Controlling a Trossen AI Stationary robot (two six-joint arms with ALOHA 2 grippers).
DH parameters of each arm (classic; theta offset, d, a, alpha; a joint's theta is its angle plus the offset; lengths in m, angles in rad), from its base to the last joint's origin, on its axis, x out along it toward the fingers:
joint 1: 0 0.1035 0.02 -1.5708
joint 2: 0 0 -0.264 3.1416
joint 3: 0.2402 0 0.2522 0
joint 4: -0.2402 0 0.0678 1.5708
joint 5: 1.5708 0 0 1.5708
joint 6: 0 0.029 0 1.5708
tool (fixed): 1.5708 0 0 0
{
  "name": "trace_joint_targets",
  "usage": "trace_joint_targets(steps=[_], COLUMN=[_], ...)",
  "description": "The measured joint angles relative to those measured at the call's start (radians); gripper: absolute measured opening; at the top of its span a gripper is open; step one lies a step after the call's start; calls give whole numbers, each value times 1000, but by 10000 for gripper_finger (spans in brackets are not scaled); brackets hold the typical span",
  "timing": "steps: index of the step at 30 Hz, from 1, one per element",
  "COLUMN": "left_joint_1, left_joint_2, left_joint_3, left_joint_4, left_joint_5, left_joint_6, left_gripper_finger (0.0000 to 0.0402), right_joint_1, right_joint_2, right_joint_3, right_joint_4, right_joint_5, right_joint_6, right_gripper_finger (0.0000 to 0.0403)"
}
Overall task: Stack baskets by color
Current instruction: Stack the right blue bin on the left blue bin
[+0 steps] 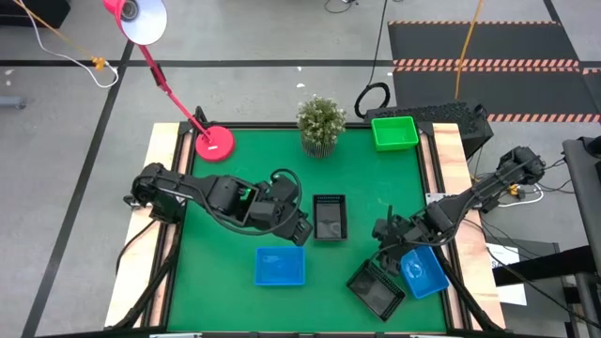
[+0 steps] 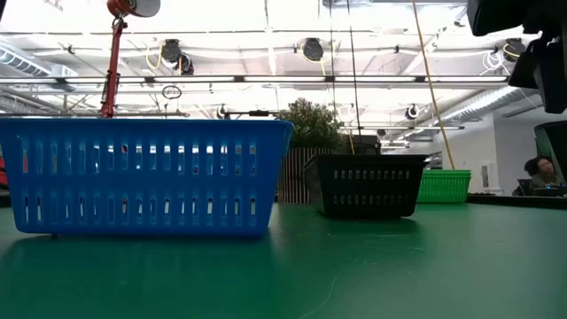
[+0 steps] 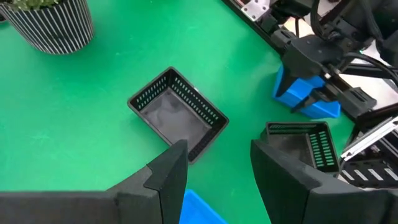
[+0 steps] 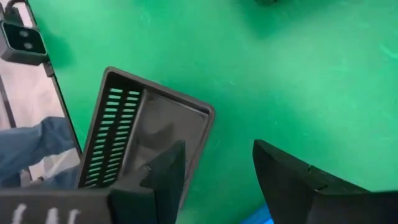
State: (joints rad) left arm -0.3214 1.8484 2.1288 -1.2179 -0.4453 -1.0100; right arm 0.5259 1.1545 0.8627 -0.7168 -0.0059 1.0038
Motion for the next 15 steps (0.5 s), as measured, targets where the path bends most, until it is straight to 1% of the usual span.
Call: trace_joint_targets(steps=[5, 10, 15], left_joint_1=[0, -1, -1], left_joint_2=[0, 0, 0], left_joint_3=[0, 0, 0], left_joint_4=[0, 0, 0], left_joint_5=[-7, -34, -63], left_joint_6=[-2, -1, -1], left_gripper_finger=[177, 177, 177], right_joint_1=[0, 0, 0], right_joint_2=[0, 0, 0], right_joint_3=[0, 0, 0], right_joint_4=[11, 14, -6], right_joint_5=[-3, -27, -26], right_joint_6=[-64, -124, -98], right_gripper_finger=[183, 183, 183])
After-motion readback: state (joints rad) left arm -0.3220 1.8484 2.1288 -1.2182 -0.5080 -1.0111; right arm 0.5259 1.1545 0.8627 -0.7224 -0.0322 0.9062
